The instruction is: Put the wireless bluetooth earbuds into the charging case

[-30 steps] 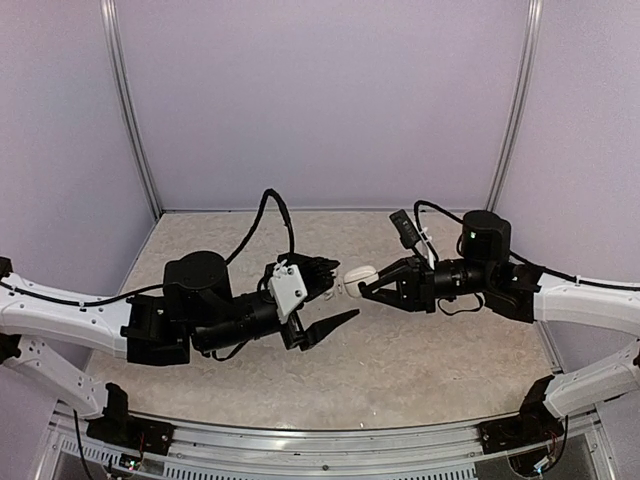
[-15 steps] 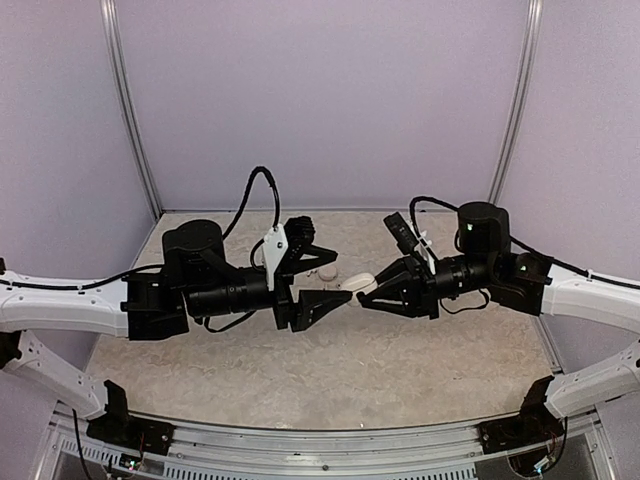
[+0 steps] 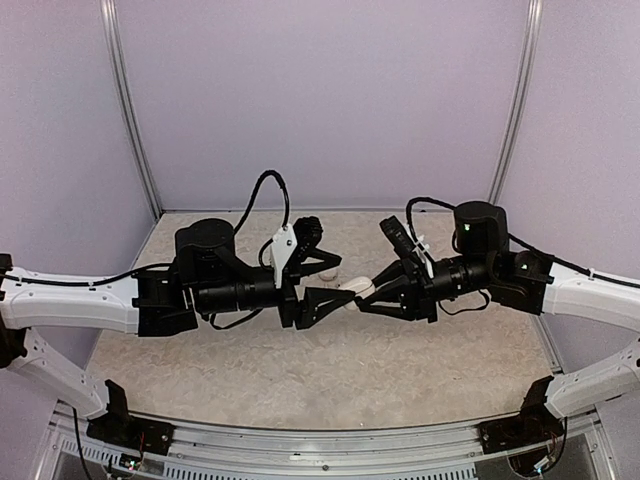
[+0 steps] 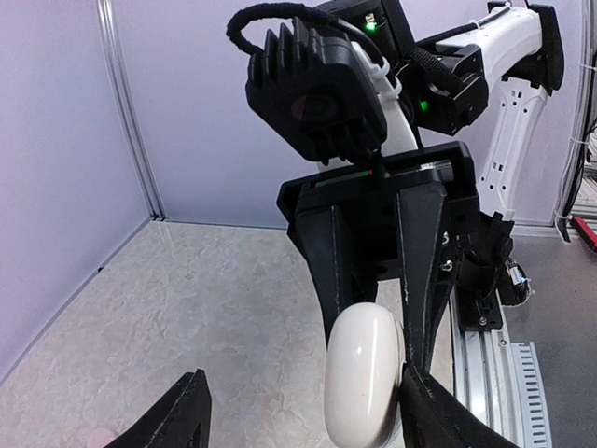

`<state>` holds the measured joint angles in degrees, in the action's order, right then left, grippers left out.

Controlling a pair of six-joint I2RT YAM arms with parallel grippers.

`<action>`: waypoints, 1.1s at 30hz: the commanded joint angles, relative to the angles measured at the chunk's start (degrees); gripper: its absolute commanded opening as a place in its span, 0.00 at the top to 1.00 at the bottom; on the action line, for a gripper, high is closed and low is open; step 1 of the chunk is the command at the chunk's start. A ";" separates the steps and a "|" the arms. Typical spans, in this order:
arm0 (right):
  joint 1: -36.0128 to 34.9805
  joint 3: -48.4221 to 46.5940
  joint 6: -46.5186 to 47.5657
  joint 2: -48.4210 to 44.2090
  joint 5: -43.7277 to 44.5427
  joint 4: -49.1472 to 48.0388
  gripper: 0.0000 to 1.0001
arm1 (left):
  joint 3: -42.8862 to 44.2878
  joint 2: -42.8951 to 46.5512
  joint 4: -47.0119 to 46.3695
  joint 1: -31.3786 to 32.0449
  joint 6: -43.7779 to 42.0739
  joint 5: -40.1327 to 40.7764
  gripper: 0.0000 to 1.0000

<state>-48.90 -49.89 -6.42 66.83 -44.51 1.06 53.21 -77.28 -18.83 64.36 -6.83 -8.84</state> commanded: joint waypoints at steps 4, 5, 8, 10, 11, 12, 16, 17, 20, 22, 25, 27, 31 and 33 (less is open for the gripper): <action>-1.76 -2.04 2.81 -0.44 -0.42 2.18 0.98 | 1.15 0.36 -2.80 -2.81 2.67 -1.14 0.32; -1.79 -2.05 3.02 -0.40 -0.33 2.34 0.98 | 0.97 0.57 -3.26 -3.13 2.96 -1.35 0.32; -1.88 -1.97 3.31 -0.21 -0.40 2.43 0.99 | 0.43 1.21 -3.88 -3.80 3.42 -1.39 0.32; -2.02 -1.95 3.45 -0.18 -0.40 2.43 0.99 | 0.32 1.38 -3.93 -4.26 3.75 -1.05 0.32; -2.05 -1.94 3.44 -0.08 -0.32 2.56 0.99 | 0.27 1.42 -3.98 -4.39 3.83 -0.88 0.32; -2.11 -1.96 3.48 0.08 -0.31 2.63 0.99 | 0.09 1.49 -4.19 -4.53 4.01 -0.86 0.32; -2.12 -1.84 3.51 0.03 0.00 2.57 1.00 | -0.34 1.98 -4.46 -4.93 4.05 -0.91 0.32; -2.03 -1.80 3.51 -0.12 0.22 2.40 1.00 | -0.48 2.07 -4.46 -5.02 3.95 -0.91 0.32; -2.07 -1.51 3.22 -0.38 1.24 2.21 1.00 | -1.70 3.29 -5.21 -5.12 3.52 -1.58 0.32; -2.09 -1.35 3.09 -0.48 2.67 2.24 1.00 | -3.29 4.80 -6.87 -5.12 3.32 -3.58 0.32; -2.07 -1.19 3.46 -0.63 3.26 2.03 1.00 | -4.28 6.41 -7.21 -4.88 2.91 -6.49 0.33; -2.07 -1.06 3.70 -0.82 3.17 1.61 1.00 | -3.82 5.94 -6.07 -4.67 2.41 -7.15 0.34; -2.08 -1.63 4.69 -0.46 2.32 2.02 1.00 | -2.19 4.12 -4.78 -4.13 2.48 -8.39 0.36; -2.15 -1.87 5.01 -0.22 2.01 2.27 1.00 | -1.14 2.84 -4.14 -4.00 2.60 -8.94 0.38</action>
<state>-50.46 -50.11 -2.76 66.87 -42.00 3.51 49.65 -72.53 -23.53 59.88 -3.73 -15.29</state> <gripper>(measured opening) 0.231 0.634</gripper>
